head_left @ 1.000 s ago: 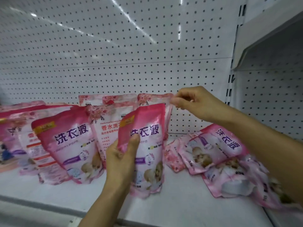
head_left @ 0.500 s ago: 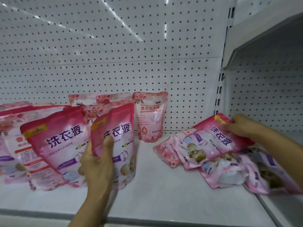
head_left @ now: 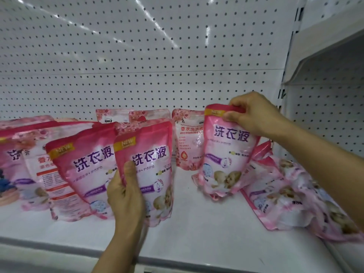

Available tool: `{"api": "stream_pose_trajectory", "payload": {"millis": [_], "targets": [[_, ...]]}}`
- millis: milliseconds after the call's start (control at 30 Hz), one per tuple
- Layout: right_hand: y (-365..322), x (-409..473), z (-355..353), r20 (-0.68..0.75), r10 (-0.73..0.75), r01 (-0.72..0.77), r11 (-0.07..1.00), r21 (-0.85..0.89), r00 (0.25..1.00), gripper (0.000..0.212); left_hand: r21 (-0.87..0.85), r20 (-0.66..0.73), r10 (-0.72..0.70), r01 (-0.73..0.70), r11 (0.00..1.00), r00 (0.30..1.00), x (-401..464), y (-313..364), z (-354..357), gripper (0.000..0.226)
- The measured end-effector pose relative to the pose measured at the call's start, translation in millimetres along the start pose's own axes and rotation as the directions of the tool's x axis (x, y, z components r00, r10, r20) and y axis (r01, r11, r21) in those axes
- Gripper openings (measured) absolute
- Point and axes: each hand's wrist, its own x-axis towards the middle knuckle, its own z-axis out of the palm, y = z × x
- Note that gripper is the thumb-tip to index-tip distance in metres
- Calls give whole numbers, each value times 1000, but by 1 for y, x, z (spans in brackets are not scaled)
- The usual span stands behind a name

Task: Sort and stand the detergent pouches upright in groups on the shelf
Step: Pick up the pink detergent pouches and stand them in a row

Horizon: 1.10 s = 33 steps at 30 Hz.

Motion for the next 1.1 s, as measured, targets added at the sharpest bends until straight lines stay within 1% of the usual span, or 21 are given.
{"api": "stream_pose_trajectory", "payload": {"millis": [133,200,267,333,367,400,433,467,500,533,567,633,700,767,800,867,933,967,1033,1067,1100], "targets": [[-27,22,17,-8,-37,38,999,18,999,21,-23,4,-14,14,1000,1000,-2,4,2,40],[-38,29,31,11,-68,69,997,-26,998,19,-28,5,7,-7,1000,1000,-3,6,2,37],[-43,32,48,96,-80,89,992,-92,992,19,-4,15,43,-43,999,999,-3,8,1,32],[-45,35,63,232,-91,117,988,-100,968,23,1,35,61,-61,998,997,-3,9,-1,28],[-46,35,65,283,-114,135,989,-56,952,22,15,41,77,-77,997,996,-2,9,-2,26],[-45,34,64,309,-143,137,990,38,940,18,40,47,93,-95,995,995,0,8,-3,26],[-44,32,59,317,-167,118,979,169,934,13,58,51,106,-109,992,993,1,8,-3,26],[-41,29,52,313,-155,60,954,294,937,16,75,53,110,-114,991,993,2,6,-5,26],[-33,27,45,298,-111,-14,921,389,948,24,84,57,111,-115,990,992,2,6,-5,27],[-20,27,39,280,-45,-80,905,418,959,33,97,58,106,-111,989,993,2,5,-5,29],[-2,28,34,264,22,-126,914,384,964,38,108,61,98,-104,989,993,2,5,-5,30],[40,26,29,265,160,-209,963,171,951,40,125,55,90,-96,987,994,-1,7,-3,31],[79,18,27,329,315,-304,949,-86,890,39,150,43,82,-88,985,996,-4,8,0,31],[108,7,29,379,437,-363,897,-254,816,35,140,44,72,-77,987,996,-7,10,3,31],[117,1,30,392,473,-373,876,-306,789,35,116,46,65,-70,991,997,-10,12,5,31],[125,-6,35,385,502,-385,856,-345,774,34,58,49,51,-54,997,998,-16,16,8,27],[125,-9,41,366,494,-396,864,-311,789,35,28,51,21,-22,999,999,-20,18,11,21],[122,-10,45,375,499,-413,864,-288,781,35,42,43,23,-25,999,999,-20,18,11,27],[112,-11,52,420,528,-435,848,-302,738,34,91,2,100,-100,991,995,-21,15,8,51],[109,-11,56,432,534,-421,843,-335,727,33,145,-30,182,-175,974,983,-19,12,5,61],[107,-10,59,439,531,-393,842,-370,725,35,228,-47,307,-289,930,951,-17,10,2,68]]}}
